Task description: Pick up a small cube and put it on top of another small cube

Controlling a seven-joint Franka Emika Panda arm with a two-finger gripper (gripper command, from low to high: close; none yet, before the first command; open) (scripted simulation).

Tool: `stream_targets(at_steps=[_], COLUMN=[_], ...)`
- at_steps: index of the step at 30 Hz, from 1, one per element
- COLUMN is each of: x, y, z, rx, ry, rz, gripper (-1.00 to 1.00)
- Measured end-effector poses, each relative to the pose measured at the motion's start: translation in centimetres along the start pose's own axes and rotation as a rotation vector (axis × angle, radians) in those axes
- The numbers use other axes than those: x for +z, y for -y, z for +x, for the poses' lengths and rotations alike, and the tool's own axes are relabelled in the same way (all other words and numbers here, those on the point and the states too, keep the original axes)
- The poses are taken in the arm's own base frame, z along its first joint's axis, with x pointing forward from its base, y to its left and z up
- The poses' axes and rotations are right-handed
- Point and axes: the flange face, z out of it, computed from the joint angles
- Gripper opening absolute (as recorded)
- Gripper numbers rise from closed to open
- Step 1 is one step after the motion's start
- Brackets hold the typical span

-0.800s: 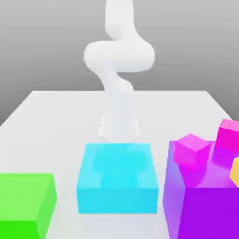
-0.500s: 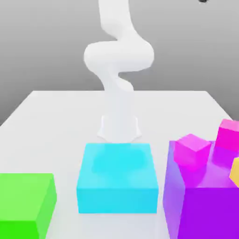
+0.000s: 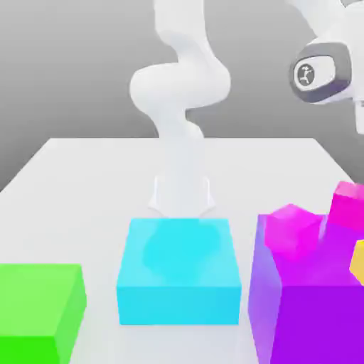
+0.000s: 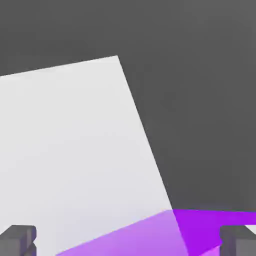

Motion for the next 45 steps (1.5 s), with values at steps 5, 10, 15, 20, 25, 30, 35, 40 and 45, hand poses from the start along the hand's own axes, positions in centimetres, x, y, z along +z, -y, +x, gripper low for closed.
stream_targets(at_steps=[5, 10, 15, 20, 25, 30, 35, 40, 45], x=[6.4, 7.5, 12.0, 12.7, 11.3, 7.1, 3.4, -2.0, -8.9], y=[5.4, 5.7, 5.7, 5.7, 5.7, 6.4, 7.0, 3.5, -0.5], z=[-8.7, -12.5, -14.1, -14.4, -13.9, -12.6, -7.3, -1.6, 2.5], rx=[-0.004, 0.19, 0.211, 0.211, 0.211, 0.173, 0.014, -0.037, -0.078], ry=[0.197, 0.299, 0.306, 0.307, 0.307, 0.308, 0.312, 0.312, 0.312], rz=[0.008, -0.015, -0.017, -0.018, -0.018, -0.012, 0.009, 0.01, 0.013], gripper=[0.0, 0.0, 0.0, -1.0, -1.0, -1.0, -1.0, -1.0, -1.0])
